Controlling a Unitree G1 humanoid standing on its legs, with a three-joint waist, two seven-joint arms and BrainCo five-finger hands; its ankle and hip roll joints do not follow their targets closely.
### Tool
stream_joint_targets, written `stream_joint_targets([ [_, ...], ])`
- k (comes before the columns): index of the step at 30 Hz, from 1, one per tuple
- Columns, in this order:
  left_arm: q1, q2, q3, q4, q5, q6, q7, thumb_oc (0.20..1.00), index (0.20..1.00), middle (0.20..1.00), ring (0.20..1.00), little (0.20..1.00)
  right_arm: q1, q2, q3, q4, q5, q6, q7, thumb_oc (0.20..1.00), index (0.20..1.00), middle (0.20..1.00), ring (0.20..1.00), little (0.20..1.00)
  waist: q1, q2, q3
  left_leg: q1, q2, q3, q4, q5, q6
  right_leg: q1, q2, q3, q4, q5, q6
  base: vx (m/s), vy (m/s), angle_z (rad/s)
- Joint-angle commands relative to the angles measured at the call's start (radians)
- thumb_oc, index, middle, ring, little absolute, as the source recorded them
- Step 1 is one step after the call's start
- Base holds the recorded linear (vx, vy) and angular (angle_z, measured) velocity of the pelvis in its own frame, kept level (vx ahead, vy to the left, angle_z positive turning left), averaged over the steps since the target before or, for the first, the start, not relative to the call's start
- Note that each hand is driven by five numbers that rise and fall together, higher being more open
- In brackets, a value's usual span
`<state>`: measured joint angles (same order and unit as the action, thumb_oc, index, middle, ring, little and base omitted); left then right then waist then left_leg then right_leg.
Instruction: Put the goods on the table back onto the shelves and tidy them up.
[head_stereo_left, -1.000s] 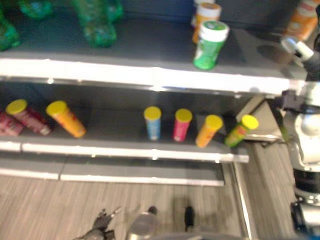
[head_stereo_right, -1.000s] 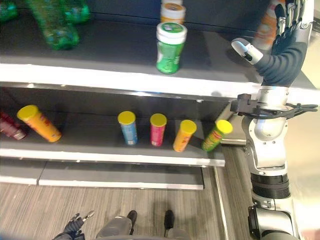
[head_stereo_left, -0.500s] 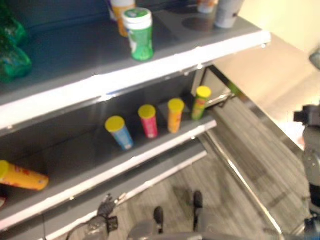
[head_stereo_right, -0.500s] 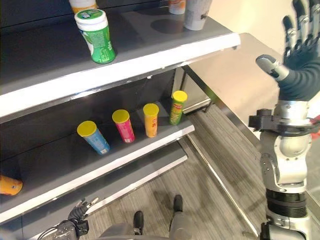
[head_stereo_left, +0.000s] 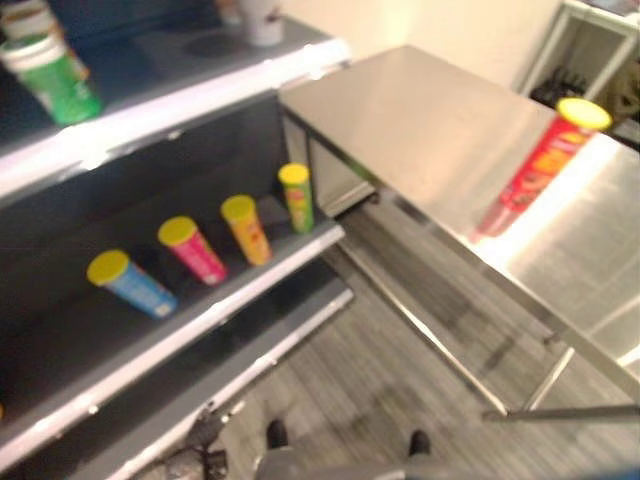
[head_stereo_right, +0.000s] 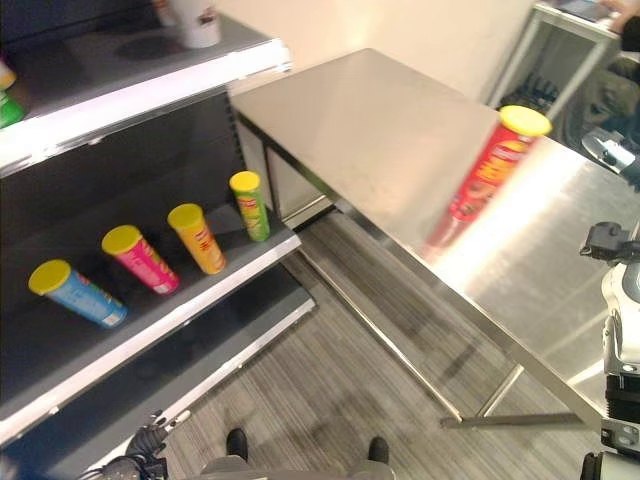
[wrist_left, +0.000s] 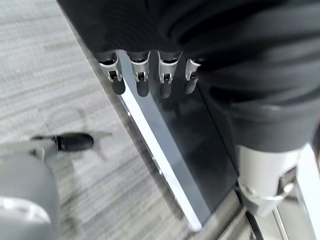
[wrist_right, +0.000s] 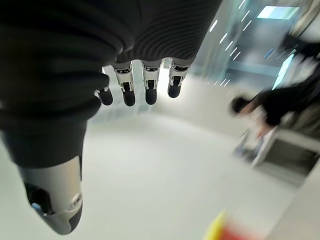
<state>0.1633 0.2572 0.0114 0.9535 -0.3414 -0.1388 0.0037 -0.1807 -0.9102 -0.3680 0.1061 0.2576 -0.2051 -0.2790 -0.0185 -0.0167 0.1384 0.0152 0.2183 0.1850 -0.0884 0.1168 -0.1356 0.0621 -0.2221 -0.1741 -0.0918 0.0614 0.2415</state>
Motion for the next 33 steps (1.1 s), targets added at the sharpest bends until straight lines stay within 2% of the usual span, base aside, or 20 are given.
stream_joint_targets([
  [1, -0.052, 0.113, 0.024, 0.020, 0.017, -0.030, 0.014, 1.000, 1.000, 1.000, 1.000, 1.000, -0.009, -0.062, -0.088, -0.117, 0.015, -0.043, -0.001, 1.000, 1.000, 1.000, 1.000, 1.000, 0.035, -0.097, -0.010, 0.037, 0.012, -0.119, 0.001, -0.162, -0.008, -0.147, -0.056, 0.000, 0.063, 0.031, -0.008, 0.10, -0.439, 0.19],
  [2, -0.052, 0.113, 0.020, 0.019, 0.013, -0.028, 0.012, 1.000, 1.000, 1.000, 1.000, 1.000, 0.001, -0.072, -0.103, -0.112, 0.036, -0.057, -0.001, 1.000, 1.000, 1.000, 1.000, 1.000, 0.025, -0.086, -0.011, 0.034, 0.046, -0.125, 0.001, -0.143, -0.020, -0.139, -0.026, -0.015, 0.074, 0.004, -0.027, 0.11, -0.518, 0.39],
  [3, -0.053, 0.111, 0.010, 0.020, 0.009, -0.029, 0.010, 1.000, 1.000, 1.000, 1.000, 1.000, 0.011, -0.080, -0.110, -0.093, 0.071, -0.065, 0.013, 1.000, 1.000, 1.000, 1.000, 1.000, 0.015, -0.069, -0.007, 0.023, 0.085, -0.130, 0.004, -0.100, -0.032, -0.124, 0.026, -0.025, 0.085, -0.043, -0.063, 0.10, -0.581, 0.44],
  [4, -0.060, 0.103, 0.008, 0.031, 0.011, -0.021, 0.010, 1.000, 1.000, 1.000, 1.000, 1.000, 0.016, -0.082, -0.103, -0.077, 0.108, -0.072, 0.020, 1.000, 1.000, 1.000, 1.000, 1.000, 0.008, -0.064, 0.004, 0.000, 0.109, -0.119, 0.056, -0.073, -0.028, -0.102, 0.054, -0.053, 0.088, -0.070, -0.097, 0.07, -0.498, 0.42],
  [5, -0.059, 0.101, 0.009, 0.038, 0.017, -0.019, 0.008, 1.000, 1.000, 1.000, 1.000, 1.000, 0.015, -0.074, -0.100, -0.068, 0.132, -0.070, 0.033, 1.000, 1.000, 1.000, 1.000, 1.000, 0.006, -0.068, 0.008, -0.010, 0.107, -0.104, 0.092, -0.072, -0.020, -0.090, 0.057, -0.063, 0.082, -0.077, -0.103, 0.05, -0.470, 0.21],
  [6, -0.057, 0.091, 0.000, 0.080, 0.045, -0.008, 0.002, 1.000, 1.000, 1.000, 1.000, 1.000, -0.030, -0.067, -0.042, -0.010, 0.162, -0.055, 0.049, 1.000, 1.000, 1.000, 1.000, 1.000, 0.040, -0.086, 0.028, -0.054, -0.020, -0.195, 0.174, -0.151, 0.008, -0.056, 0.059, -0.066, 0.066, -0.079, -0.113, 0.02, -0.270, 0.20],
  [7, -0.058, 0.091, 0.000, 0.080, 0.045, -0.008, 0.002, 1.000, 1.000, 1.000, 1.000, 1.000, -0.032, -0.067, -0.041, -0.009, 0.163, -0.056, 0.049, 1.000, 1.000, 1.000, 1.000, 1.000, 0.036, -0.089, 0.027, -0.061, -0.025, -0.198, 0.176, -0.149, 0.010, -0.059, 0.055, -0.069, 0.065, -0.076, -0.112, 0.07, -0.261, 0.13],
  [8, -0.034, 0.084, -0.016, 0.102, 0.061, 0.001, -0.005, 1.000, 1.000, 1.000, 1.000, 1.000, -0.058, -0.075, -0.013, 0.032, 0.162, -0.055, 0.042, 1.000, 1.000, 1.000, 1.000, 1.000, 0.063, -0.080, 0.023, -0.074, -0.123, -0.270, 0.133, -0.186, 0.032, -0.048, 0.071, -0.069, 0.049, -0.078, -0.111, 0.06, -0.077, 0.16],
  [9, -0.024, 0.079, -0.026, 0.101, 0.062, -0.002, -0.014, 1.000, 1.000, 1.000, 1.000, 1.000, -0.087, -0.072, 0.024, 0.059, 0.157, -0.045, 0.054, 1.000, 1.000, 1.000, 1.000, 1.000, 0.078, -0.075, 0.026, -0.078, -0.157, -0.333, 0.130, -0.189, 0.039, -0.053, 0.079, -0.051, 0.053, -0.077, -0.113, 0.06, -0.076, 0.21],
  [10, -0.024, 0.079, -0.024, 0.101, 0.062, -0.002, -0.014, 1.000, 1.000, 1.000, 1.000, 1.000, -0.092, -0.073, 0.028, 0.062, 0.157, -0.045, 0.053, 1.000, 1.000, 1.000, 1.000, 1.000, 0.073, -0.077, 0.024, -0.084, -0.161, -0.336, 0.130, -0.184, 0.040, -0.057, 0.075, -0.054, 0.052, -0.074, -0.112, 0.02, -0.012, 0.12],
  [11, -0.016, 0.075, -0.034, 0.111, 0.065, -0.001, -0.018, 1.000, 1.000, 1.000, 1.000, 1.000, -0.108, -0.074, 0.052, 0.080, 0.150, -0.039, 0.058, 1.000, 1.000, 1.000, 1.000, 1.000, 0.083, -0.071, 0.020, -0.082, -0.187, -0.381, 0.115, -0.186, 0.052, -0.055, 0.086, -0.041, 0.053, -0.075, -0.115, 0.05, 0.017, -0.13],
  [15, -0.018, 0.075, -0.032, 0.122, 0.067, -0.001, -0.020, 1.000, 1.000, 1.000, 1.000, 1.000, -0.161, -0.078, 0.140, 0.198, 0.102, 0.003, 0.067, 1.000, 1.000, 1.000, 1.000, 1.000, 0.076, -0.042, -0.008, -0.026, -0.171, -0.357, 0.031, -0.150, 0.057, -0.030, 0.093, -0.041, 0.043, -0.088, -0.123, 0.14, 0.051, 0.00],
  [22, -0.007, 0.080, -0.041, 0.064, 0.048, -0.008, -0.014, 1.000, 1.000, 1.000, 1.000, 1.000, -0.179, -0.072, 0.162, 0.211, 0.079, 0.014, 0.062, 1.000, 1.000, 1.000, 1.000, 1.000, 0.085, -0.028, 0.000, 0.000, -0.159, -0.361, 0.013, -0.151, 0.057, -0.015, 0.085, -0.041, 0.057, -0.101, -0.124, 0.08, 0.015, 0.05],
  [32, 0.011, 0.074, -0.051, 0.048, 0.036, -0.009, -0.021, 1.000, 1.000, 1.000, 1.000, 1.000, -0.196, -0.074, 0.200, 0.242, 0.144, 0.017, 0.112, 1.000, 1.000, 1.000, 1.000, 1.000, 0.091, -0.035, -0.002, 0.009, -0.151, -0.372, 0.001, -0.153, 0.053, -0.006, 0.079, -0.055, 0.052, -0.101, -0.115, 0.04, -0.002, 0.02],
  [33, 0.016, 0.074, -0.056, 0.048, 0.033, -0.008, -0.024, 1.000, 1.000, 1.000, 1.000, 1.000, -0.210, -0.092, 0.239, 0.264, 0.139, 0.029, 0.132, 1.000, 1.000, 1.000, 1.000, 1.000, 0.097, -0.044, 0.000, 0.008, -0.146, -0.373, 0.001, -0.152, 0.050, -0.007, 0.077, -0.058, 0.050, -0.098, -0.112, 0.00, 0.000, 0.00],
])
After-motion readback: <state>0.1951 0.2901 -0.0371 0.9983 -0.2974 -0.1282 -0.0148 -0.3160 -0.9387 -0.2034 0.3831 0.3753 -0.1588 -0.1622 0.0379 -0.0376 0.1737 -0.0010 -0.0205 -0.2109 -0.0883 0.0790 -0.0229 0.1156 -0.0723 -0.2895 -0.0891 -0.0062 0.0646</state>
